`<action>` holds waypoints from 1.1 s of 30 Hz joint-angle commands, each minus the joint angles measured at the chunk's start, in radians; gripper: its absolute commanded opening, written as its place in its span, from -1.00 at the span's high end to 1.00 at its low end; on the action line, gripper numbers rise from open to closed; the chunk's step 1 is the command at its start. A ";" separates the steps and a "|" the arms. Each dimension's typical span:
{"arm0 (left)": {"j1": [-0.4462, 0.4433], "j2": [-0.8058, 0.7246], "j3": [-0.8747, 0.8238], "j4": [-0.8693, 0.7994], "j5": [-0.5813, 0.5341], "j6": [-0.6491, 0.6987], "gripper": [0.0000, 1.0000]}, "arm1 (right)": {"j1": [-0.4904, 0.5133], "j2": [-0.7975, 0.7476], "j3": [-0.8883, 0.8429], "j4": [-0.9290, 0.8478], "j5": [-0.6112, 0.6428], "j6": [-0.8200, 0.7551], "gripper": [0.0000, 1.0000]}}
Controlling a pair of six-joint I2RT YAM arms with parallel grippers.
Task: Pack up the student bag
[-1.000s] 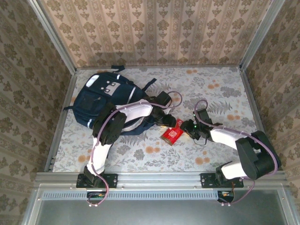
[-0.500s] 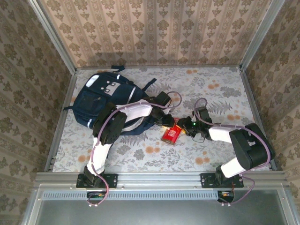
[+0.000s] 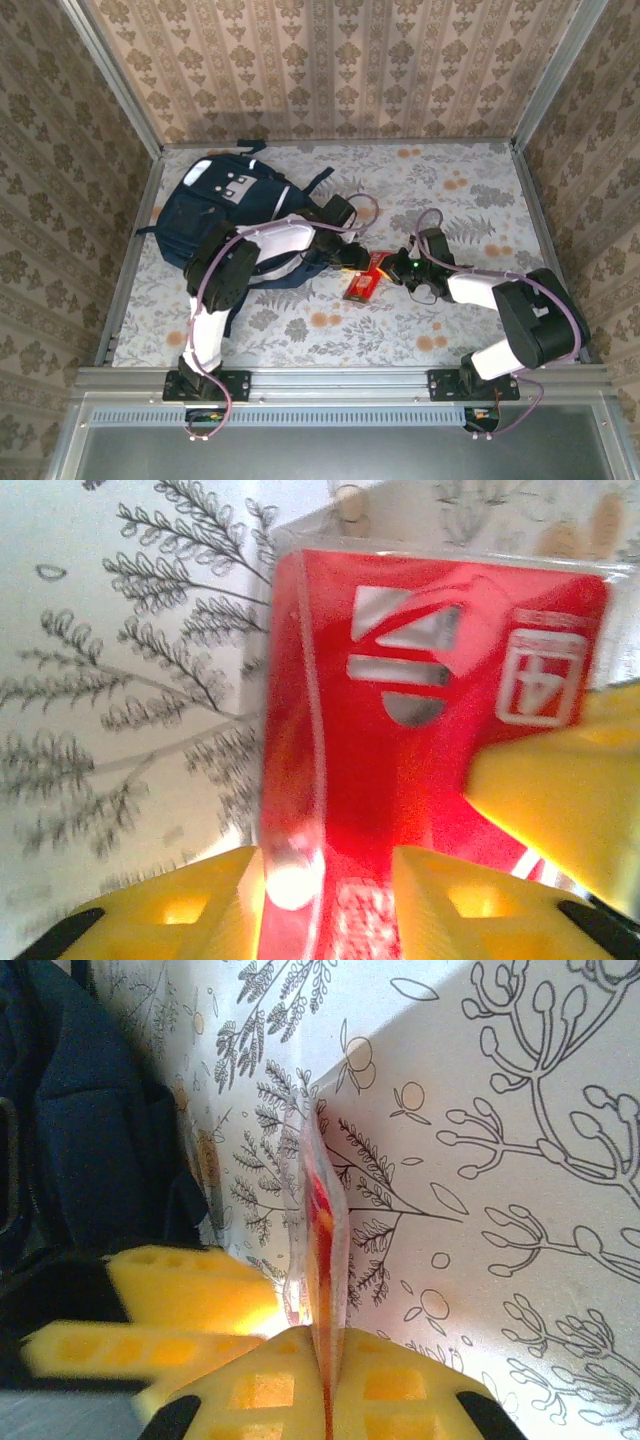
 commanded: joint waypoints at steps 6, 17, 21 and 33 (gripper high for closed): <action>0.057 -0.297 0.057 -0.181 -0.004 0.104 0.02 | -0.014 -0.156 -0.018 -0.153 0.086 -0.103 0.99; 0.315 -0.434 0.038 -0.343 -0.111 0.225 -0.03 | -0.013 -0.157 -0.020 -0.141 0.042 -0.115 1.00; 0.439 -0.442 0.019 -0.349 -0.153 0.250 -0.03 | -0.014 -0.151 -0.018 -0.131 0.030 -0.115 1.00; 0.544 -0.347 0.008 -0.299 -0.118 0.249 -0.04 | -0.013 -0.132 -0.021 -0.103 -0.003 -0.104 1.00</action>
